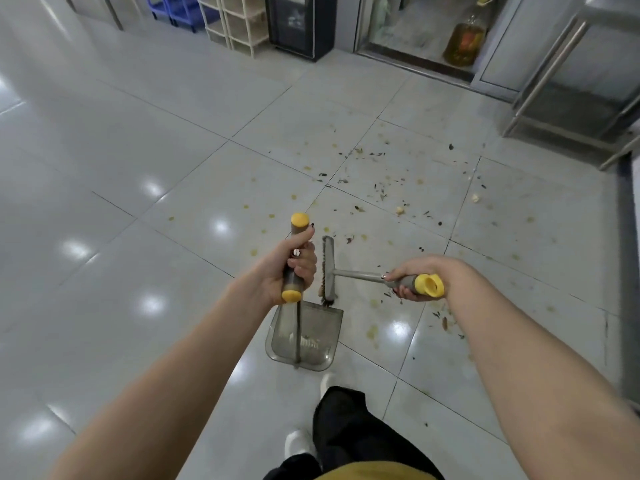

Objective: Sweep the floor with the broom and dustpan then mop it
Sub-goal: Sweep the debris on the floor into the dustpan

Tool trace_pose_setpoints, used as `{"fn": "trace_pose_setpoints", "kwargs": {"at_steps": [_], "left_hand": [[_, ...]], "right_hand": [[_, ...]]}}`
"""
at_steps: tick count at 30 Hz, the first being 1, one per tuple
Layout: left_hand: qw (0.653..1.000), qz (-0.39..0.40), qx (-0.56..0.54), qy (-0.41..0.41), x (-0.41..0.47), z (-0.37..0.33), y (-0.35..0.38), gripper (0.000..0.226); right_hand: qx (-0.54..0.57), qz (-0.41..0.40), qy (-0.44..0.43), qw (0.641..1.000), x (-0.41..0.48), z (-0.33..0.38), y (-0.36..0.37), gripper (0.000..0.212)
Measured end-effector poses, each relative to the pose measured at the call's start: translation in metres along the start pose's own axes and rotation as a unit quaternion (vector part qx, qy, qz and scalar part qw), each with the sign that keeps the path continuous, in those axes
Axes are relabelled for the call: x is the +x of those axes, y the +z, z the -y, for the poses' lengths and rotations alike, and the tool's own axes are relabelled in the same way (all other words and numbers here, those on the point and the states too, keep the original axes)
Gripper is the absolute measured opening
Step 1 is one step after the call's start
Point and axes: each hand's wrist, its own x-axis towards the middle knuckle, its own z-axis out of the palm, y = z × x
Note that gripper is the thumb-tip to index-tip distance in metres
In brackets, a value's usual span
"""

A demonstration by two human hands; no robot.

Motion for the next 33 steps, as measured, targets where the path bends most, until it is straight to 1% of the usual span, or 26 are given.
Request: {"fn": "trace_pose_setpoints", "kwargs": {"at_steps": [4,9,15,19,26,30,33], "left_hand": [[1.0,-0.022,0.002,0.019,0.026,-0.046,-0.006,0.028],[0.996,-0.079,0.01,0.039,0.053,-0.106,-0.014,0.035],[0.989,-0.131,0.035,0.057,0.083,-0.17,-0.015,0.035],[0.983,-0.165,0.031,0.079,0.099,-0.199,-0.012,0.037],[0.975,-0.194,0.025,0.103,0.129,-0.237,-0.017,0.043],[0.974,-0.195,0.04,0.109,0.15,-0.254,-0.025,0.04],[0.975,-0.191,0.046,0.1,0.167,-0.263,-0.03,0.038]], "right_hand": [[-0.014,-0.006,-0.003,1.0,0.022,0.048,-0.003,0.021],[-0.014,0.003,-0.006,1.0,0.056,0.105,-0.02,0.018],[-0.027,0.024,0.021,0.999,0.094,0.158,-0.039,0.014],[-0.031,0.036,0.048,0.998,0.11,0.176,-0.041,0.018],[-0.055,0.043,0.085,0.994,0.13,0.199,-0.022,0.023],[-0.037,0.046,0.102,0.993,0.148,0.205,0.001,0.023],[-0.043,0.046,0.119,0.991,0.165,0.205,0.016,0.026]]}}
